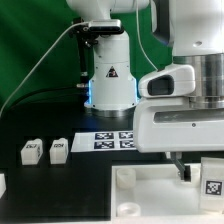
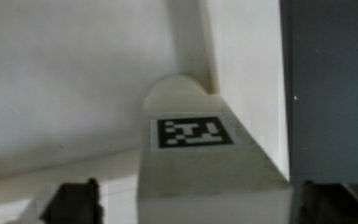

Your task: Assemble one leg

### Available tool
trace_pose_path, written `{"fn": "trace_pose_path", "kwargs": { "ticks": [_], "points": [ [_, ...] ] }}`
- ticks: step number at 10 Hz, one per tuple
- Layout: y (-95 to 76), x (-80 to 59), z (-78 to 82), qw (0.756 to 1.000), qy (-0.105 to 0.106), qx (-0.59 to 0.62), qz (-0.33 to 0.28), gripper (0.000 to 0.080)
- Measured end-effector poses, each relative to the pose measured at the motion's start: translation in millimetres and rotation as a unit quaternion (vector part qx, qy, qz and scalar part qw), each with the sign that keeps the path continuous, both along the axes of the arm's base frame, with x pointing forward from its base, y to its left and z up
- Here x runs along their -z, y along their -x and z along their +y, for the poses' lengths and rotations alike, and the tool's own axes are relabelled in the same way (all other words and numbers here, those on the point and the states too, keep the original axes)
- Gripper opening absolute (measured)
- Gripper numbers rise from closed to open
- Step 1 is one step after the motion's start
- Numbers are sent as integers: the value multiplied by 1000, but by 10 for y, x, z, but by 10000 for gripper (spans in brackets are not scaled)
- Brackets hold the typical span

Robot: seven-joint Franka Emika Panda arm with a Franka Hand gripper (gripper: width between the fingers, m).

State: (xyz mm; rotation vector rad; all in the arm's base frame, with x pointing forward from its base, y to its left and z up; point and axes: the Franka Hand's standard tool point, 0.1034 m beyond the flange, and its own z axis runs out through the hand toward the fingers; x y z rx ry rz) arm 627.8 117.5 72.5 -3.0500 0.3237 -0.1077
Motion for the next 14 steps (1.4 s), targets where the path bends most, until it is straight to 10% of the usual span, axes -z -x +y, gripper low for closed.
{"fn": "trace_pose_path", "kwargs": {
  "ticks": [1, 5, 12, 14],
  "points": [
    [0, 0, -4, 1000, 0, -2, 0, 380],
    [0, 4, -19, 987, -12, 159, 11, 294],
    [7, 28, -63, 704, -65, 703, 81, 294],
    [17, 28, -31, 700, -64, 706, 83, 294]
  ]
}}
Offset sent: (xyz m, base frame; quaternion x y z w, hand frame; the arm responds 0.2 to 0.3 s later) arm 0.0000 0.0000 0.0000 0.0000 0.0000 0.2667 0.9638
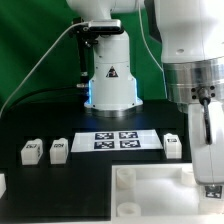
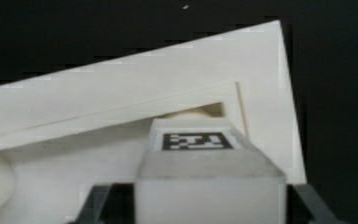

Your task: Assemble one leg

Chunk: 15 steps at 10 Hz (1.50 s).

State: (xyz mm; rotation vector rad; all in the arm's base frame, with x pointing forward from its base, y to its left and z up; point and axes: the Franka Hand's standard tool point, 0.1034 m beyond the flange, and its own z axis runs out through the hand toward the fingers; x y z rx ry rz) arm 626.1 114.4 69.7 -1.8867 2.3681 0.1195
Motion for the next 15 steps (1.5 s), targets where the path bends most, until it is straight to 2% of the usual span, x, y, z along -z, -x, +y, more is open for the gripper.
{"fn": "trace_pose_path", "kwargs": {
  "ticks": [1, 2, 3, 4, 5, 7, 8, 9, 10, 12, 13, 14, 15],
  "points": [
    [0, 0, 1, 1000, 0, -8, -1, 294],
    [-5, 2, 8, 999, 3, -41, -9, 486],
    [-4, 19, 60, 996, 9, -82, -26, 596],
    [18, 25, 138, 990, 17, -137, -36, 596],
    [32, 25, 194, 976, 23, -209, -47, 633],
    [20, 30, 133, 955, 29, -289, -55, 647],
    [20, 30, 131, 939, 32, -338, -61, 647],
    [11, 27, 96, 908, 40, -411, -67, 648],
    [-16, 14, 30, 863, 50, -497, -74, 648],
    [-36, -4, 21, 776, 64, -622, -81, 648],
    [-44, -4, 8, 749, 67, -654, -85, 648],
    [-58, -5, -16, 733, 70, -671, -89, 648],
    [-57, -5, -10, 752, 69, -650, -88, 648]
  ]
}}
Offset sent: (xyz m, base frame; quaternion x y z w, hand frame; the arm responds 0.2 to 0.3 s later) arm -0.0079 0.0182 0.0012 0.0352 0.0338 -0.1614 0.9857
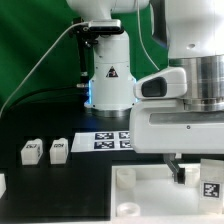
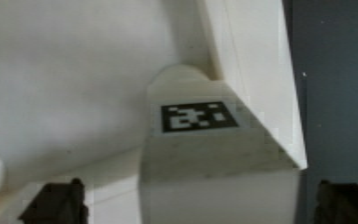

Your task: Assemble one leg

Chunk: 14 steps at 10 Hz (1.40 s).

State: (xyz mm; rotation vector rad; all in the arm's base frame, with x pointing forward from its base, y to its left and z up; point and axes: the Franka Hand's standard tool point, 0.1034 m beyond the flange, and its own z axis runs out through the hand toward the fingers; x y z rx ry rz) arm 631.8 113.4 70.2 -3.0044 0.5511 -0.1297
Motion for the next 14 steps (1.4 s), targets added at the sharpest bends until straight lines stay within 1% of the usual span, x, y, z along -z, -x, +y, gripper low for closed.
{"fn": "trace_pose_path", "kwargs": {
  "ticks": [1, 2, 3, 4, 5, 7, 8, 9, 10, 11, 12, 13, 14],
  "points": [
    [-1, 0, -5, 1000, 0, -1, 0, 514],
    [0, 0, 0, 1000, -4, 26, 2, 514],
    [2, 0, 15, 995, -14, 95, 7, 368],
    [11, 8, -12, 990, -17, 139, 11, 297],
    [12, 11, -19, 986, -19, 163, 13, 297],
    [17, 17, -49, 955, -30, 295, 24, 297],
    [27, 22, -61, 918, -40, 393, 33, 297],
    [41, 24, -65, 865, -53, 498, 42, 297],
    [52, 22, -69, 805, -70, 586, 52, 297],
    [67, 21, -70, 749, -87, 654, 60, 297],
    [74, 22, -77, 720, -90, 685, 65, 297],
    [77, 22, -86, 683, -94, 721, 72, 297],
    [82, 21, -76, 657, -95, 744, 76, 297]
  ]
}}
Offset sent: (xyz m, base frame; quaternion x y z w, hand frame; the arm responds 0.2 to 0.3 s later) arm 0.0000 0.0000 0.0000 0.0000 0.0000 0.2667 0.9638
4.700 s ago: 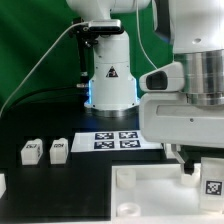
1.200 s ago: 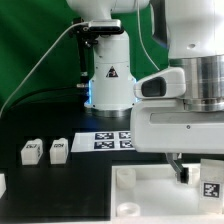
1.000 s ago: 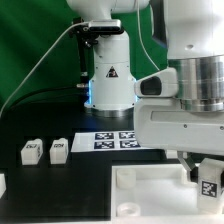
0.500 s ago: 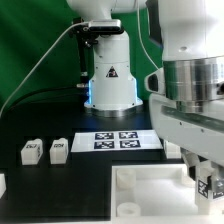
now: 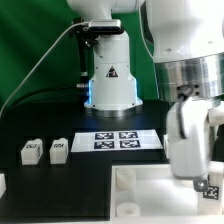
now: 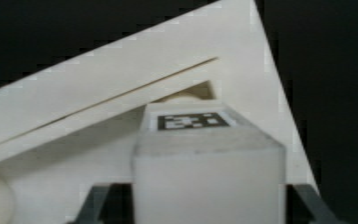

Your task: Assemble one leg

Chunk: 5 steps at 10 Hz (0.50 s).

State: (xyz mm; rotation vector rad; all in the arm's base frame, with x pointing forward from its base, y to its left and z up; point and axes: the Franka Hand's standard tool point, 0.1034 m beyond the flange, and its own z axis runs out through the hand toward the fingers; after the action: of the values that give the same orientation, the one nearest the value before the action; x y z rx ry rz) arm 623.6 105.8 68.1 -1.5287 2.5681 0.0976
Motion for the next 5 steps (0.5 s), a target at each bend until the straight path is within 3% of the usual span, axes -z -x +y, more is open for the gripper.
{"fn": "trace_pose_path", "kwargs": {
  "ticks": [5],
  "points": [
    [12, 6, 40, 1000, -1, -18, -2, 297]
  ]
}}
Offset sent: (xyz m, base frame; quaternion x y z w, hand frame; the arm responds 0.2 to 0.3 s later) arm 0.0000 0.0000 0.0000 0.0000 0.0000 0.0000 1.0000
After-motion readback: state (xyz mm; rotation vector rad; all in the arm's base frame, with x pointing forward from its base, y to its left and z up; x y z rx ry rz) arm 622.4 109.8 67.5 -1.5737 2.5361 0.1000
